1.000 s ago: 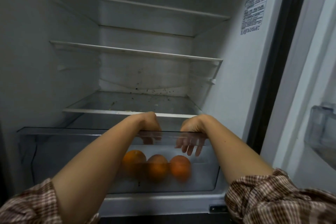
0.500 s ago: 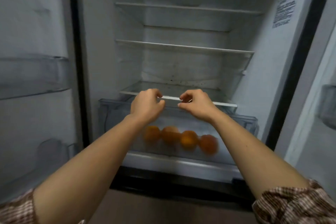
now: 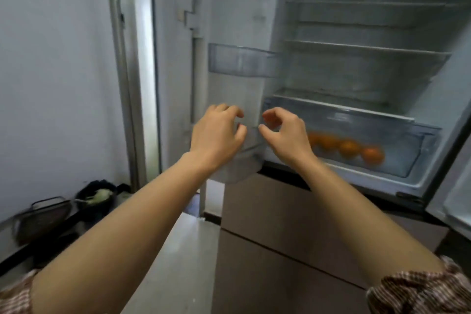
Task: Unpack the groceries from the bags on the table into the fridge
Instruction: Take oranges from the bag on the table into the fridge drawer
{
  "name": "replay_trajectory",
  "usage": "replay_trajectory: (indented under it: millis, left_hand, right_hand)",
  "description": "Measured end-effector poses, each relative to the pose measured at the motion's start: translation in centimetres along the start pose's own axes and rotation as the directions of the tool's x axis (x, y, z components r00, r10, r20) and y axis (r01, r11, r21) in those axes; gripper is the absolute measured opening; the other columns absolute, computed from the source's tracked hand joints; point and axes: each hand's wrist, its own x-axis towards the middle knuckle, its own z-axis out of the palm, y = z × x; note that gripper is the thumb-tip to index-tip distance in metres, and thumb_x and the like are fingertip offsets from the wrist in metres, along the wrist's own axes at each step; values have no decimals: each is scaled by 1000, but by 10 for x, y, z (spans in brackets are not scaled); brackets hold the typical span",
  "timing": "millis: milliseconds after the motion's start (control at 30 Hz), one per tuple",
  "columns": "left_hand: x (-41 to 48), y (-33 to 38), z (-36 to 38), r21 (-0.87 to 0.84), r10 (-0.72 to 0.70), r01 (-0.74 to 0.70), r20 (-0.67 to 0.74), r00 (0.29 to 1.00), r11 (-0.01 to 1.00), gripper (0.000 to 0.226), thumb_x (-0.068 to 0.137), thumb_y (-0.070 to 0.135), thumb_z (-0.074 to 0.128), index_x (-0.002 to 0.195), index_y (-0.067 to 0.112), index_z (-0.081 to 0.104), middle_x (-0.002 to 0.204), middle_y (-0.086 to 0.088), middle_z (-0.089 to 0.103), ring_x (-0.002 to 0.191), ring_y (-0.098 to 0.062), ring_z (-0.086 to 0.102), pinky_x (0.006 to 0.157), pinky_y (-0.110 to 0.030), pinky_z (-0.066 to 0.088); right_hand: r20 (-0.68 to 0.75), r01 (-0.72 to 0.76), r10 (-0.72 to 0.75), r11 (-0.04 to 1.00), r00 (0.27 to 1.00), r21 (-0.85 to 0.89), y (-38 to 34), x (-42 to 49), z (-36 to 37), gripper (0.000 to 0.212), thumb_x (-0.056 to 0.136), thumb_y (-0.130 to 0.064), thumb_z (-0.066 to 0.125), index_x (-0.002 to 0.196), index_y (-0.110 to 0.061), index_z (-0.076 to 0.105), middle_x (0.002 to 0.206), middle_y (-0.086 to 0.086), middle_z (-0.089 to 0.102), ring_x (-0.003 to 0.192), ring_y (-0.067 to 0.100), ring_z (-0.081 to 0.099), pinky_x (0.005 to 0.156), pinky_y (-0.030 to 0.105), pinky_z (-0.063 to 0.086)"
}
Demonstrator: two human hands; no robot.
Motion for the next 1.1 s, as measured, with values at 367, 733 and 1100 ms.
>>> replay_trajectory:
  millis: [367, 733, 1100]
  left_hand:
    - [-114, -168, -176, 279, -322, 318, -32, 946, 906, 33, 92, 28, 48, 122, 16, 56, 125, -7, 54, 119, -23, 44, 85, -35, 41]
    - [-192, -374, -280, 497, -551, 518, -93, 829, 696, 39, 92, 29, 45, 128, 15, 51, 130, -8, 52, 122, -25, 42, 93, -39, 41]
    - [-279, -573, -351, 561, -760, 662, -86, 644, 497, 36, 91, 27, 43, 122, 13, 55, 126, -9, 54, 118, -26, 47, 92, -40, 45]
  right_hand:
    - [304, 247, -275, 961, 912, 126, -198, -65, 137, 39, 89, -26, 63, 125, -14, 56, 122, 3, 58, 103, 13, 53, 84, 25, 43]
    - [529, 425, -446, 889, 722, 171, -344, -93, 356, 52, 89, -36, 60, 135, -16, 45, 135, 6, 50, 125, 24, 45, 98, 37, 40]
    - [732, 415, -453, 874, 509, 253, -465, -126, 549, 54, 89, -38, 58, 136, -19, 41, 134, 4, 46, 126, 24, 40, 102, 44, 37]
